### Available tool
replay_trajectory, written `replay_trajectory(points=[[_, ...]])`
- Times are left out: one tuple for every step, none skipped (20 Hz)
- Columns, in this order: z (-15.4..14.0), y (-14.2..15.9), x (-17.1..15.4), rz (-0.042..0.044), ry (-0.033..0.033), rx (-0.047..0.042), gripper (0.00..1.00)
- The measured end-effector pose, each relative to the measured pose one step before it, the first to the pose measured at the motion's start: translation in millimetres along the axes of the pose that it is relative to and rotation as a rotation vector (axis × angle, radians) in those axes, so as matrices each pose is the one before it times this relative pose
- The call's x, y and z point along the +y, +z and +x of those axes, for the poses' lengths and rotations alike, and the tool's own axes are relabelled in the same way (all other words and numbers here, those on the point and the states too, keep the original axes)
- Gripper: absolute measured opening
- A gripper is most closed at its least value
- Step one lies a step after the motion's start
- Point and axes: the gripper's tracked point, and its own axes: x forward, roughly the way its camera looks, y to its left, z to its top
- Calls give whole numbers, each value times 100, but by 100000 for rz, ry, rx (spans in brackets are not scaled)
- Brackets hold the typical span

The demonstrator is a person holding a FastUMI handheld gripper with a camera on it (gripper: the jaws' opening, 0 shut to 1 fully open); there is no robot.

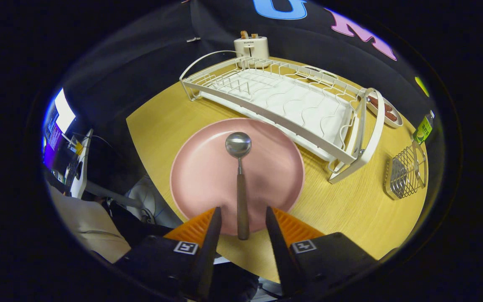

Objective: Take the plate from the dish rack, then take the spoon from the basket and place it into the plate.

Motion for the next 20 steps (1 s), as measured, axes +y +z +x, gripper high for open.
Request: replay_trajectory(points=[[-302, 246, -84, 839, -232, -819, 82], [-349, 309, -92, 651, -584, -1106, 86], [-320, 329, -176, 598, -393, -1223, 91], [-431, 416, -114, 615, -419, -1175, 95], [-342, 376, -370, 527, -383, -981, 95], [-473, 404, -20, 476, -128, -1035, 95], [-523, 456, 62, 351, -206, -1227, 96], [-611, 617, 69, 473, -19, -1570, 96], [-610, 787, 149, 501, 91, -1976, 96], [-795, 975, 119, 477, -93, -2323, 96], [-860, 1198, 89, 376, -389, -2997, 96], [-858, 1436, -14, 328, -862, -3450, 96], [-603, 1491, -149, 382, -1092, -3536, 96], [-701, 1459, -235, 576, -1395, -3476, 96], [-772, 1368, -371, 896, -1949, -2776, 96], [-688, 1589, -261, 1248, -2160, -3187, 96], [-641, 1629, -375, 1237, -1934, -3833, 96], [-606, 1481, -507, 927, -2375, -3625, 96], [-677, 1469, -699, 394, -2832, -2965, 96], [-912, 1032, -360, 133, -3826, -1096, 96]])
